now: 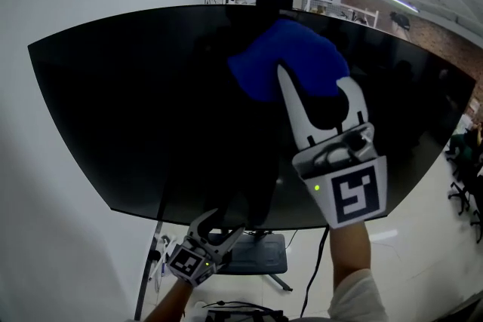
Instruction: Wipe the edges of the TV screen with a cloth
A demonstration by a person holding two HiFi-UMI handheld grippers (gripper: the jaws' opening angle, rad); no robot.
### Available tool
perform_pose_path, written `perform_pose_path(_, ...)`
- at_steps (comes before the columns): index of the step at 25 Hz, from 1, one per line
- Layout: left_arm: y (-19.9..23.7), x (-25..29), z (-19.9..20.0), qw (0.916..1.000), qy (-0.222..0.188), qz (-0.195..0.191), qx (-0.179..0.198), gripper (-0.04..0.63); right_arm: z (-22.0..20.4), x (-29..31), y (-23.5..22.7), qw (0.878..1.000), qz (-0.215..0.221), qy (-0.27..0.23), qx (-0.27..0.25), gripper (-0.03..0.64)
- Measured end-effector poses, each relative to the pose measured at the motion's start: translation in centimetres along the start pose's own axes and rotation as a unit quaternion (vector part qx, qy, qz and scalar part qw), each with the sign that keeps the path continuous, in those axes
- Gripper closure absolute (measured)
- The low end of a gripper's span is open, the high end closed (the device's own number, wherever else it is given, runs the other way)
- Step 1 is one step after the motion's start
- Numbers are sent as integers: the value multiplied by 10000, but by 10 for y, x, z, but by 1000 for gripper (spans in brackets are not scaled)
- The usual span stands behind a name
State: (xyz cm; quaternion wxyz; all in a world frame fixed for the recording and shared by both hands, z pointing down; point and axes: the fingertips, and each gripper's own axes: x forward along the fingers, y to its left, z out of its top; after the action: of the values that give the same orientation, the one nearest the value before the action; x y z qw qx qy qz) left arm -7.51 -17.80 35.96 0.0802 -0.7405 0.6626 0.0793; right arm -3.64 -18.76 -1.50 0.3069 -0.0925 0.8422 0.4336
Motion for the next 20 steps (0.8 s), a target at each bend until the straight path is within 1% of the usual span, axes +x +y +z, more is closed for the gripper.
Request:
perform_pose_path(2, -4, -2, -1, 10000, -33, -78, -19, 339, 21, 27, -15, 9986, 1, -27, -527, 545)
perform_pose_path(3, -7, -2, -4, 9999, -36, -129, -12, 339, 26, 38, -24, 9976, -37, 4, -688, 545)
perform_pose_path(5, -12, 1, -9, 9997, -49, -251, 48, 339, 29, 57, -46, 9964, -192, 58, -819, 543)
perform_pose_path(7, -12, 6, -10, 9992, -94, -391, 88, 339, 19, 75, -65, 9952, -270, 241, -909, 540)
perform_pose_path(9, -10, 5, -11, 9984, -110, -558, 60, 339, -6, 83, -77, 9915, -345, 779, -987, 538)
perform_pose_path(11, -14, 3, -12, 9971, -88, -758, 5, 339, -28, 77, -90, 9855, -520, 1289, -974, 538)
perform_pose_path(12, -19, 4, -12, 9962, -80, -865, -23, 339, -34, 70, -96, 9845, -561, 1378, -930, 537)
perform_pose_path(14, -33, 10, -13, 9941, -77, -1079, -79, 339, -36, 54, -103, 9847, -556, 1362, -929, 538)
perform_pose_path(16, -48, 22, -14, 9914, -71, -1304, -134, 339, -40, 37, -111, 9771, -663, 1627, -1201, 537)
perform_pose_path(20, -88, 53, -19, 9828, -76, -1835, -193, 339, -52, -8, -145, 9529, -951, 2259, -1785, 537)
